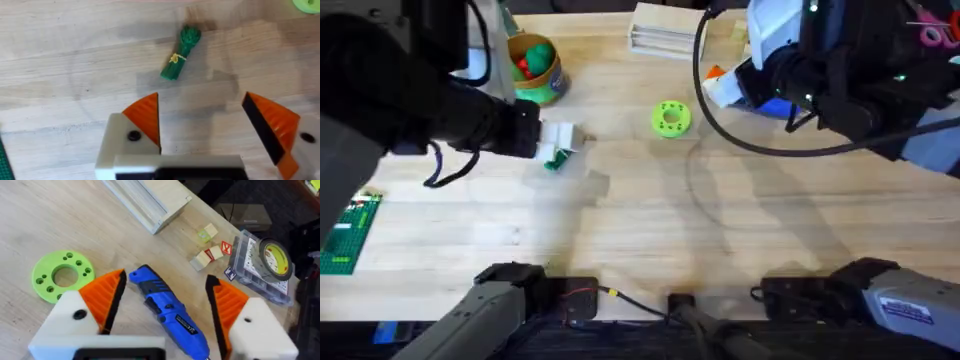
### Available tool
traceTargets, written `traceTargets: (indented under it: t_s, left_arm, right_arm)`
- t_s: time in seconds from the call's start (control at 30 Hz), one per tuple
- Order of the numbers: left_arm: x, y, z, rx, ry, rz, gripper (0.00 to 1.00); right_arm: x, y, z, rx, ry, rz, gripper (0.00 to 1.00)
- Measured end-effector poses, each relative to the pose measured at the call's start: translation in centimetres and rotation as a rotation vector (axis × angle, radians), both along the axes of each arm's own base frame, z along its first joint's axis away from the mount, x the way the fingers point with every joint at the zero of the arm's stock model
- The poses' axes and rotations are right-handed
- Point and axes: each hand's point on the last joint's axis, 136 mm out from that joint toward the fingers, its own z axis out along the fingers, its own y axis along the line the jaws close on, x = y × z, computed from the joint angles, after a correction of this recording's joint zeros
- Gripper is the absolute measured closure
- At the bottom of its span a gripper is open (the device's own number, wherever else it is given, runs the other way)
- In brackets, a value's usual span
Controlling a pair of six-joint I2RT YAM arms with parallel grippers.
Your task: Pick up the gripper from the table and insert it into the empty holder that is missing its gripper. Then pick up a screw, insert it into the mounting hole, and use the screwdriver to tighten it. Finally, clean up the table by picking up the vegetable and placing it into the bucket.
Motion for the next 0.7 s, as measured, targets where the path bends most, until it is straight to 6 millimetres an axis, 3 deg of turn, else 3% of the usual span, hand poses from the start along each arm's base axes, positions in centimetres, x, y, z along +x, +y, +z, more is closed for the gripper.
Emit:
traceTargets:
  t_s: [0.5,0.7]
  left_arm:
    - [2.5,0.7,-7.7,0.066,0.280,-0.017,0.006]
    - [4.7,-0.1,-9.8,0.089,0.275,-0.107,0.006]
  right_arm:
    - [0.0,0.0,0.0,0.000,0.000,0.000,0.009]
    - [0.0,0.0,0.0,0.000,0.000,0.000,0.008]
